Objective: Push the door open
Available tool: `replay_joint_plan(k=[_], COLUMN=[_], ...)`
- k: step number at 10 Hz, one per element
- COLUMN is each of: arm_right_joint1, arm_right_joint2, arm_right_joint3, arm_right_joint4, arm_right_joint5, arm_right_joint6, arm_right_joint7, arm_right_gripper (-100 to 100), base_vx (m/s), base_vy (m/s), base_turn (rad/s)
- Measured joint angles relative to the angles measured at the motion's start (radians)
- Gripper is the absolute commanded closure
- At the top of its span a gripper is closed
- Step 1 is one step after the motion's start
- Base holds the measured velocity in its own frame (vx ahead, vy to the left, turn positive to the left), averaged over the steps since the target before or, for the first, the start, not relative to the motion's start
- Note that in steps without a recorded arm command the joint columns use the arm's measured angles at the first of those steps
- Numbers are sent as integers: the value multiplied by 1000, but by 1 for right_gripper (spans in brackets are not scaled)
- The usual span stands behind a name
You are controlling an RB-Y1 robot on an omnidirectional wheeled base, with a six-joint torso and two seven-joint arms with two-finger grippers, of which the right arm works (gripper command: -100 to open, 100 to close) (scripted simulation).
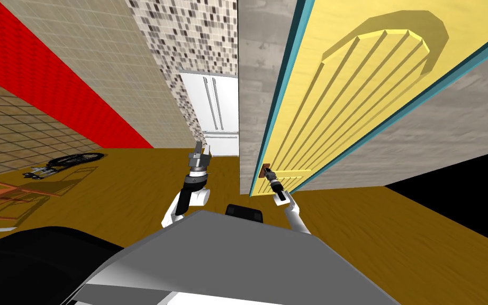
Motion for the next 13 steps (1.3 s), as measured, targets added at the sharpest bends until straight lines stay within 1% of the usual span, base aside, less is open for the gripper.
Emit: replay_joint_plan(k=[1,3,5,6,7,9,10,11,13], arm_right_joint1=[-5,-11,-9,-14,-19,-16,-20,-25,-31], arm_right_joint2=[5,8,11,9,13,14,18,16,21], arm_right_joint3=[3,7,14,16,17,25,25,27,26], arm_right_joint4=[11,27,19,24,27,14,23,29,29], arm_right_joint5=[-13,-37,-59,-71,-84,-112,-126,-142,-173], arm_right_joint6=[-6,-13,-7,-7,-7,-2,-7,-11,-16], arm_right_joint7=[-15,-44,-73,-90,-105,-144,-159,-179,-213], arm_right_gripper=[100,100,100,100,100,100,100,100,100], base_vx=[-32,-28,-29,-42,-47,-42,-46,-45,-51], base_vy=[-83,-74,-65,-67,-87,-102,-116,-84,-98], base_turn=[78,74,79,83,102,99,99,79,74])
